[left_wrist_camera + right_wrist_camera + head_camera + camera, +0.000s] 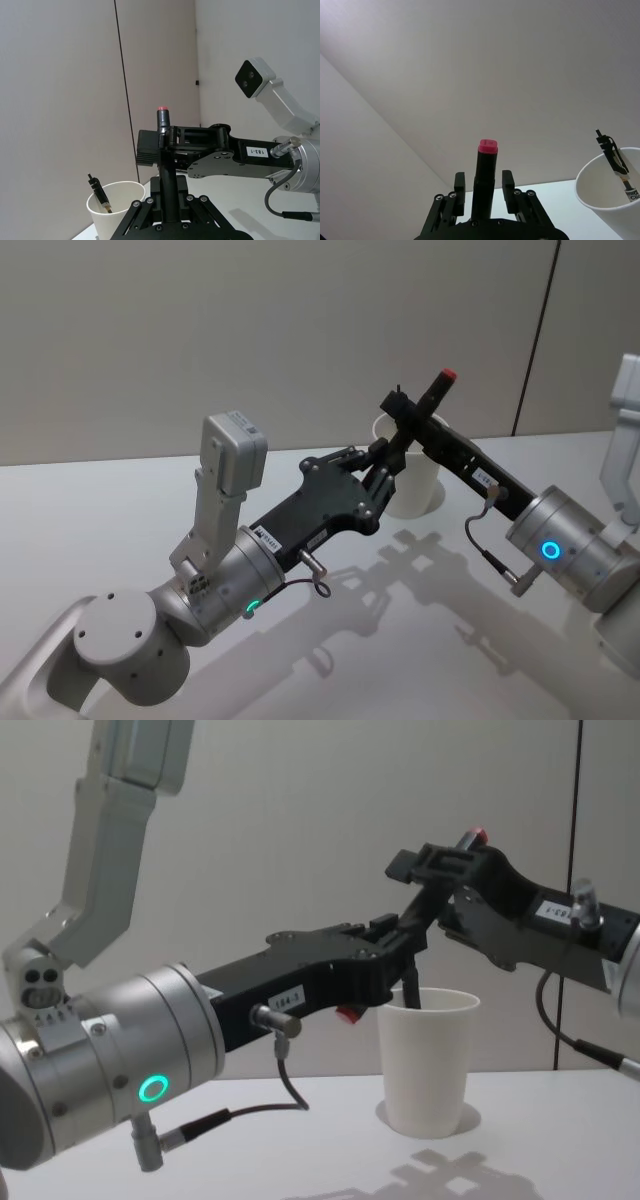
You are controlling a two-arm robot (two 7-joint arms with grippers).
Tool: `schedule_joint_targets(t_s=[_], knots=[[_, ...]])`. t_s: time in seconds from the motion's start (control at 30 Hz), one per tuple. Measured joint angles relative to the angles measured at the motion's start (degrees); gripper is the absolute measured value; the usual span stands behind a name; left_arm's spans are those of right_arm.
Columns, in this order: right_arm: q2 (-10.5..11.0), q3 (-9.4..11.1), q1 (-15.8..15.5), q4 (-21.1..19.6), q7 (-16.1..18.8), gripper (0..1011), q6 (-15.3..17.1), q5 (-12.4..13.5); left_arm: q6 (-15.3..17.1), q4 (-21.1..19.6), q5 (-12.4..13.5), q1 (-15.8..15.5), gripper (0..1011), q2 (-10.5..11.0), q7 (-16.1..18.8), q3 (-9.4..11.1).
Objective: Place the pen into the pen holder.
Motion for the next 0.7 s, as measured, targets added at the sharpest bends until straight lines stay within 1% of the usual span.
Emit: schedule_joint_targets(t_s=[0.03, 0.07, 0.1, 0.2, 0.23, 0.27, 0.37, 0.7], knots=[[-0.01, -0.01, 0.01, 0.0, -0.01, 447, -0.01, 0.01, 0.0, 0.0, 0.0, 0.0, 179, 0.0, 0.0, 0.0], [-0.01, -0.02, 0.01, 0.0, -0.02, 431, -0.02, 0.01, 0.0, 0.0, 0.0, 0.0, 178, 0.0, 0.0, 0.0], [-0.02, -0.02, 0.02, 0.01, -0.03, 366, -0.03, 0.01, 0.0, 0.0, 0.0, 0.0, 178, 0.0, 0.0, 0.0], [-0.03, -0.03, 0.04, 0.0, -0.04, 302, -0.05, 0.01, 0.0, 0.0, 0.01, 0.0, 179, 0.0, 0.0, 0.0], [-0.09, -0.04, 0.05, 0.0, -0.02, 243, -0.05, 0.02, 0.01, 0.0, 0.01, 0.0, 178, 0.0, 0.0, 0.0], [-0.1, -0.05, 0.05, 0.0, 0.0, 208, -0.05, 0.03, 0.01, 0.0, 0.02, 0.0, 179, 0.0, 0.0, 0.0], [-0.11, -0.06, 0.07, 0.0, 0.03, 185, -0.05, 0.06, 0.03, 0.01, 0.03, 0.0, 178, 0.0, 0.0, 0.0], [-0.08, -0.05, 0.06, 0.0, 0.0, 185, -0.05, 0.06, 0.03, 0.01, 0.03, 0.0, 179, 0.0, 0.0, 0.01]])
